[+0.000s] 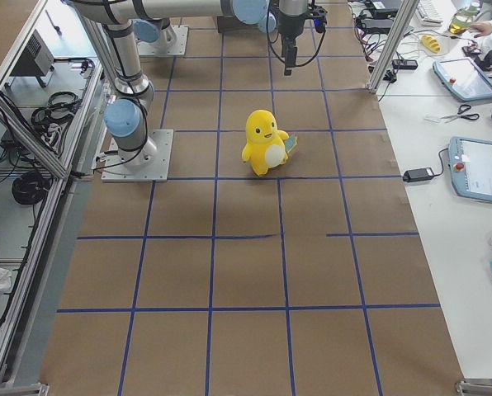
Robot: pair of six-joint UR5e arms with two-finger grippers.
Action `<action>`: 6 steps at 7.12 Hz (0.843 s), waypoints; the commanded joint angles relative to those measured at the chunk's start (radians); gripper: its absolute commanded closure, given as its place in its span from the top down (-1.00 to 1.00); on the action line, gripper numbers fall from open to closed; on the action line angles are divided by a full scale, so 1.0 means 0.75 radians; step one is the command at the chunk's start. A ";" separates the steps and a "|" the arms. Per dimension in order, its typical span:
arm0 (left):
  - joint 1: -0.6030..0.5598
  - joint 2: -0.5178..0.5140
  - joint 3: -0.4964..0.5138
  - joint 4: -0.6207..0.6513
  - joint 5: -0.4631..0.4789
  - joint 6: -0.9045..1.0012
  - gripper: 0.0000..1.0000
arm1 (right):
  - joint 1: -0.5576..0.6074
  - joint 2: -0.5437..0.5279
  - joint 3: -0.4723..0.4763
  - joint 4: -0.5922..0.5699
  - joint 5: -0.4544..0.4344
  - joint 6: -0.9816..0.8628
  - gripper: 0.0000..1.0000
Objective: Pull drawer sideways
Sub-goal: 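Close the left gripper around the white bar handle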
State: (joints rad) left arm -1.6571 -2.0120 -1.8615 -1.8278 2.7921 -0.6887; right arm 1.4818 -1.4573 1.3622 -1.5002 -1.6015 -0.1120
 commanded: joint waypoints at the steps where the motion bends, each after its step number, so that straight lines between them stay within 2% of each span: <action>1: -0.028 0.001 0.003 -0.009 0.004 0.000 -0.84 | 0.000 0.000 0.000 0.000 0.000 0.000 1.00; 6: -0.096 -0.001 0.024 -0.007 0.002 0.000 -0.84 | 0.000 0.000 0.000 0.000 0.000 0.000 1.00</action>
State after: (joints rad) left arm -1.7184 -2.0119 -1.8474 -1.8331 2.7939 -0.6888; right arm 1.4818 -1.4573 1.3622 -1.5002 -1.6015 -0.1120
